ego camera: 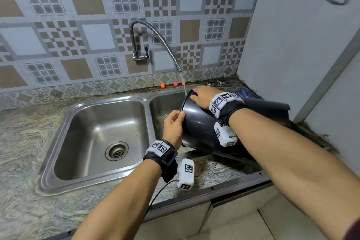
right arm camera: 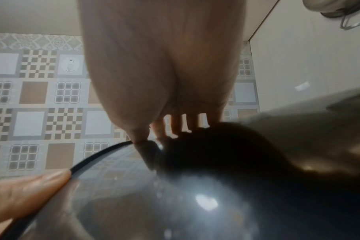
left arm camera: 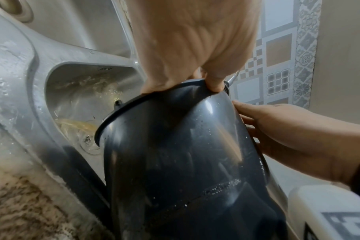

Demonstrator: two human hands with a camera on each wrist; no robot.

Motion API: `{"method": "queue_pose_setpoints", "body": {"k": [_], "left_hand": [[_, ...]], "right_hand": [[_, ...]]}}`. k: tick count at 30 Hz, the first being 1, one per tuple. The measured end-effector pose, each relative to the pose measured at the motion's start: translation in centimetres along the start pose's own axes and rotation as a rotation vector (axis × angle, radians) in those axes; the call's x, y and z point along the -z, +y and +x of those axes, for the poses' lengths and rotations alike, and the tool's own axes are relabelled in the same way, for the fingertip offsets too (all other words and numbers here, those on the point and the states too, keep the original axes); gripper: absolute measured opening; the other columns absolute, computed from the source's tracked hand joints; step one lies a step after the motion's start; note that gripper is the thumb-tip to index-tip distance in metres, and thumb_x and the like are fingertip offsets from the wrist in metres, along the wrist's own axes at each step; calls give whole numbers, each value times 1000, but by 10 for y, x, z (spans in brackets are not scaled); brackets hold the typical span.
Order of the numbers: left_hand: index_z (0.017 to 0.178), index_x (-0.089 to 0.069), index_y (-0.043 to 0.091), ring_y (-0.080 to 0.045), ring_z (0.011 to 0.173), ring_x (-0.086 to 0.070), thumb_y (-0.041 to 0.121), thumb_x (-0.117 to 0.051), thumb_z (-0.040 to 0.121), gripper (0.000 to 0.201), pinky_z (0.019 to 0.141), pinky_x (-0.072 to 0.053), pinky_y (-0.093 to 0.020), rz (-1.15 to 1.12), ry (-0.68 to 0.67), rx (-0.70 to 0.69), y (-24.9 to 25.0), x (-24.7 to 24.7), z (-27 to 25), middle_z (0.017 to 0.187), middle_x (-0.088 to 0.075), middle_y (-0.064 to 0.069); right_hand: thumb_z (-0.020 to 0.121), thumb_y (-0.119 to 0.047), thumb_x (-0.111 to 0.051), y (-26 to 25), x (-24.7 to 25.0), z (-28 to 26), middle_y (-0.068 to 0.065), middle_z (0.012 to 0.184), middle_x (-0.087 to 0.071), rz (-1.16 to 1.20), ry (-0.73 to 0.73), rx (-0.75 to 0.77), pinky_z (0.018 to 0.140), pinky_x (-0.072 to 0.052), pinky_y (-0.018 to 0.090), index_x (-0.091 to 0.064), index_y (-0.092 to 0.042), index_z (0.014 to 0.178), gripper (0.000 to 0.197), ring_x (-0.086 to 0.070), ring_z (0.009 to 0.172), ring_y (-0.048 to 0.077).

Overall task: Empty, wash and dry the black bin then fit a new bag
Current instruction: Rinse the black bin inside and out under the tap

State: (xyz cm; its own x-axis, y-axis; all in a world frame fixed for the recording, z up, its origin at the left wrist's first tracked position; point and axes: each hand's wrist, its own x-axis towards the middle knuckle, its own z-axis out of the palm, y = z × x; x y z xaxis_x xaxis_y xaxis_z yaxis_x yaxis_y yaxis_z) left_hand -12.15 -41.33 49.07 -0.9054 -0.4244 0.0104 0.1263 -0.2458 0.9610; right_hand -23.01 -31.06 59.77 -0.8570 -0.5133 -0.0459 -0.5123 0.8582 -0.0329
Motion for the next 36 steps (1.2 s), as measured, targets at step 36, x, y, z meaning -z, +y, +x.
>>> {"method": "queue_pose_setpoints", "body": {"k": [36], "left_hand": [[73,-57,14,-9,61,-44,8,-53,99,27,56,-41,-16,78,315,-65,41,6,18,66,-51,1]], "right_hand": [[99,-20,-44,39,1,-40,4,135,-53,225,431,-15,104,-42,41,-56,-11,131,35,-48,125,26]]}}
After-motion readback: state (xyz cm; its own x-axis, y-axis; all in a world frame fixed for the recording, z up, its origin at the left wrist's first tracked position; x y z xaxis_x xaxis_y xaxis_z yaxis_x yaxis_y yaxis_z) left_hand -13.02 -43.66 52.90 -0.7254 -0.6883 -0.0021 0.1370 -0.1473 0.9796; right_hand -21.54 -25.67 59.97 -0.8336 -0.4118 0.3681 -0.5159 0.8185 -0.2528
